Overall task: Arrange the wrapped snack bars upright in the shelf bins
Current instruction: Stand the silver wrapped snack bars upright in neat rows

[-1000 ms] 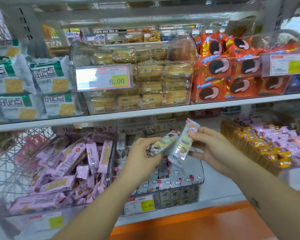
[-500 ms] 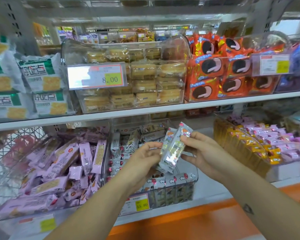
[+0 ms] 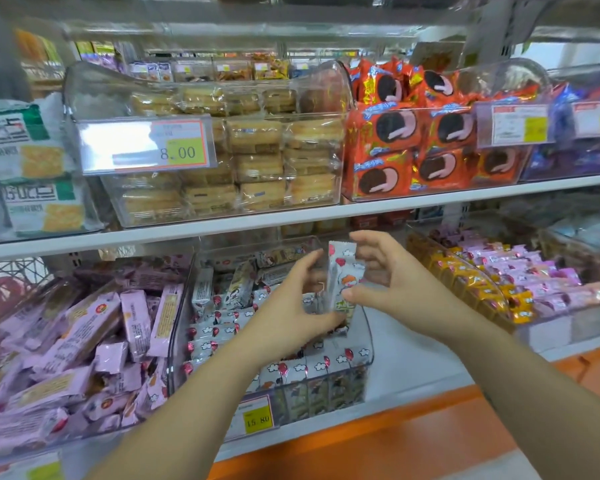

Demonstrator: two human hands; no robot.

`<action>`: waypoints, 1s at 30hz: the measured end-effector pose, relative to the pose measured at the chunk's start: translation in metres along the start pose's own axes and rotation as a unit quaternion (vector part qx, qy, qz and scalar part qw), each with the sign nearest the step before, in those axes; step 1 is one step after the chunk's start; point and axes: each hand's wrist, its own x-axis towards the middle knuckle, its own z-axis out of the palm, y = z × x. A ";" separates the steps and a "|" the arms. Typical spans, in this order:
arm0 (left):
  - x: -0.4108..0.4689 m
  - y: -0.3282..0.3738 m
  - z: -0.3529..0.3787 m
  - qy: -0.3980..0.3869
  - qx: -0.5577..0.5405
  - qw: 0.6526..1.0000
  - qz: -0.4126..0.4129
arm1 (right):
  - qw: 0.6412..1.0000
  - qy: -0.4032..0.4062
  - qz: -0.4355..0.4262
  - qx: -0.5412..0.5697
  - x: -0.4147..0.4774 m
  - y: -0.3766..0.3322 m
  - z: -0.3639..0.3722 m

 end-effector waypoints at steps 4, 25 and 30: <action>0.005 -0.006 0.007 -0.030 0.091 0.995 -0.032 | 0.981 -0.039 -0.006 -0.189 -0.002 0.013 0.002; 0.015 -0.029 0.020 -0.092 0.350 0.927 -0.102 | 0.986 -0.066 0.086 -0.127 -0.007 0.045 0.004; 0.018 -0.031 0.020 -0.122 0.390 0.909 -0.079 | 0.963 -0.070 0.039 -0.258 -0.004 0.052 0.015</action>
